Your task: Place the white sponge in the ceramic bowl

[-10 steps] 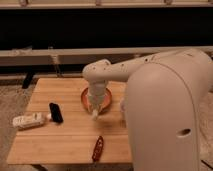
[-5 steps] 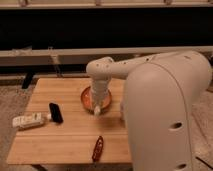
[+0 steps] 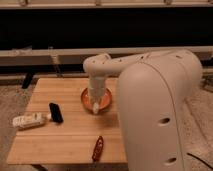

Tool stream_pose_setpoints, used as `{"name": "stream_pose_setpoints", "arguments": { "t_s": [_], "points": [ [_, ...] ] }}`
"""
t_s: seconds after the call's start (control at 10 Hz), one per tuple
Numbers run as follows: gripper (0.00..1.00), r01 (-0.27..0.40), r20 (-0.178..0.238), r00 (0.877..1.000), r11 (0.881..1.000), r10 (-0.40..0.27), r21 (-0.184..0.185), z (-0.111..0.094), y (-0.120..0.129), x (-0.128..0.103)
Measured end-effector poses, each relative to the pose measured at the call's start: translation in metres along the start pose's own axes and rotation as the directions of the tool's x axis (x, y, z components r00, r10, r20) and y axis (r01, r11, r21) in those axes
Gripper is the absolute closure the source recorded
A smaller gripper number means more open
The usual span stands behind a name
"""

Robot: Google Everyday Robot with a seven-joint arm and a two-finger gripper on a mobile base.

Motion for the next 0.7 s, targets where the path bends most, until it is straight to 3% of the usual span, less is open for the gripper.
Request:
{"name": "stream_pose_setpoints", "arguments": {
  "t_s": [0.7],
  "points": [
    [0.84,0.037,0.05,0.998,0.999,-0.039,0.035,-0.032,0.006,-0.09]
  ]
}}
